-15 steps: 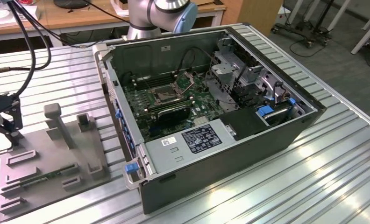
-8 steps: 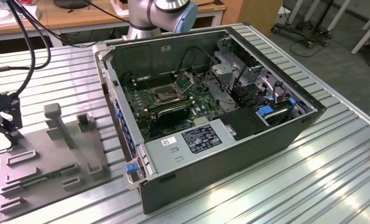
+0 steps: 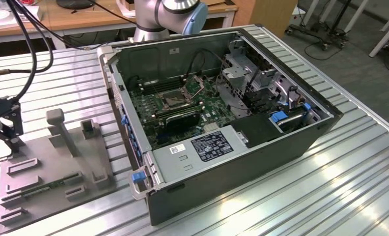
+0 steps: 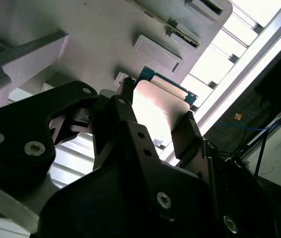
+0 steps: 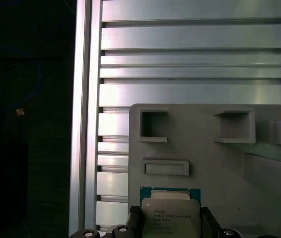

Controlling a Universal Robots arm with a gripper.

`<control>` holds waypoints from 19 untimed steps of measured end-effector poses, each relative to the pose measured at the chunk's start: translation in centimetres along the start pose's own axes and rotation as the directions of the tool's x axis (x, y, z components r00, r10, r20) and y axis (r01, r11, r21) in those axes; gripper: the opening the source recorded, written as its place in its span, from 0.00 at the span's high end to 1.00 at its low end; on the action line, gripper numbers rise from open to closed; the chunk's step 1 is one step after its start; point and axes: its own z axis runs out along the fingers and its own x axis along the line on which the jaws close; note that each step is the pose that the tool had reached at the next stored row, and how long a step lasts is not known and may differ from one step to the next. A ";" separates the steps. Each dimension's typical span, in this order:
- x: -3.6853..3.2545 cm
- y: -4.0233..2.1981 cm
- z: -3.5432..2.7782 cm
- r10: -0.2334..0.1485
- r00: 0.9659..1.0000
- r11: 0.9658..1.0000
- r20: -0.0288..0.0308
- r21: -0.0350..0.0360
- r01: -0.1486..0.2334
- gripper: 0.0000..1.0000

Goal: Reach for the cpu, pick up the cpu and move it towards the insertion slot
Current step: 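Pick up the cpu and move it towards the insertion slot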

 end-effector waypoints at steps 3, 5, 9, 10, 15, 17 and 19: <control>0.00 0.00 -0.06 0.000 1.000 1.000 0.000 0.000 0.000 0.45; 0.00 0.00 -0.10 0.000 1.000 1.000 0.000 0.000 0.000 0.45; 0.00 0.00 -0.22 0.000 1.000 1.000 0.000 0.000 0.000 0.45; 0.00 0.00 -0.25 0.000 1.000 1.000 0.000 0.000 0.000 0.45; 0.00 0.00 -0.39 0.000 1.000 1.000 0.000 0.000 0.000 0.45; 0.00 0.00 -0.46 0.000 1.000 1.000 0.000 0.000 0.000 0.45; 0.00 0.00 -0.50 0.000 1.000 1.000 0.000 0.000 0.000 0.45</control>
